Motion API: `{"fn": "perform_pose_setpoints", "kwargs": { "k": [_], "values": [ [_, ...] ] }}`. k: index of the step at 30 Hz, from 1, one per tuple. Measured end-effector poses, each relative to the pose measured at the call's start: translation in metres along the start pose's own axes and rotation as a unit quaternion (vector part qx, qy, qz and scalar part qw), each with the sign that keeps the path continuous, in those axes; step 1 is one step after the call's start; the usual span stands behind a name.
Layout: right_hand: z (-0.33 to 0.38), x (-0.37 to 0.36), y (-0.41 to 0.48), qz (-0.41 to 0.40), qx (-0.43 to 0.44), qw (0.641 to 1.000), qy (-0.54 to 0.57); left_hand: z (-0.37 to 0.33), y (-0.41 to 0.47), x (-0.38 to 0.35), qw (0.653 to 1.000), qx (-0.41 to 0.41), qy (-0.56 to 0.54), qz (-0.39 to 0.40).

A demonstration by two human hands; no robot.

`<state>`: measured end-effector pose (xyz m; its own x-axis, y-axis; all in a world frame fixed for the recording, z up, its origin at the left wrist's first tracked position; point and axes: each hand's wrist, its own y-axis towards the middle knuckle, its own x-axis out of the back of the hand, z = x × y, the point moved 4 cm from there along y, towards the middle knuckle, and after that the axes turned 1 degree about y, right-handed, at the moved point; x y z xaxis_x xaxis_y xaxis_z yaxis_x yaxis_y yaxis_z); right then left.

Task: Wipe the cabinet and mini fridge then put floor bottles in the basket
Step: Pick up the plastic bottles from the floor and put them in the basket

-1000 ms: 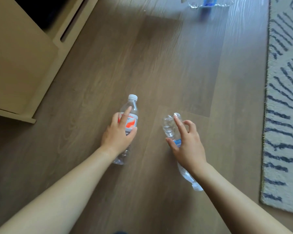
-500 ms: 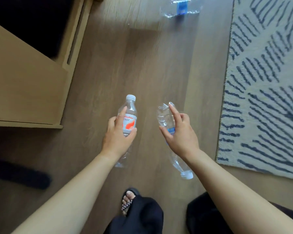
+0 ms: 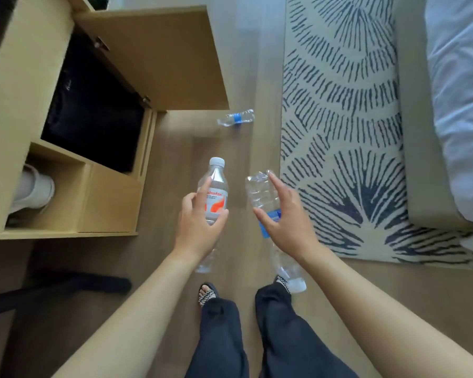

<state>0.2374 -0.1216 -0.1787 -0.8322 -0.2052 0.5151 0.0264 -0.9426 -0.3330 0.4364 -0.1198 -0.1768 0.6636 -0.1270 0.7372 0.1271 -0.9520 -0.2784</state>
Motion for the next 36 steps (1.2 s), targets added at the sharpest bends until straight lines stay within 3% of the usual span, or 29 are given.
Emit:
{"fn": "perform_pose_setpoints", "kwargs": {
  "k": [7,15,29,36],
  "values": [
    [0.043,0.123,-0.045,-0.082,0.023,0.995,0.046,-0.119,-0.029,0.020,0.996,-0.071,-0.054,-0.011],
    [0.053,0.180,-0.040,-0.148,0.014,0.986,0.077,-0.188,-0.007,0.025,0.987,-0.135,-0.085,0.012],
    [0.140,0.227,0.165,-0.148,0.039,0.988,0.014,-0.243,0.201,0.077,0.987,-0.142,-0.079,0.010],
    [0.170,0.255,0.255,-0.158,0.046,0.985,0.043,-0.273,0.292,0.094,0.987,-0.135,-0.091,0.005]
  ]
}}
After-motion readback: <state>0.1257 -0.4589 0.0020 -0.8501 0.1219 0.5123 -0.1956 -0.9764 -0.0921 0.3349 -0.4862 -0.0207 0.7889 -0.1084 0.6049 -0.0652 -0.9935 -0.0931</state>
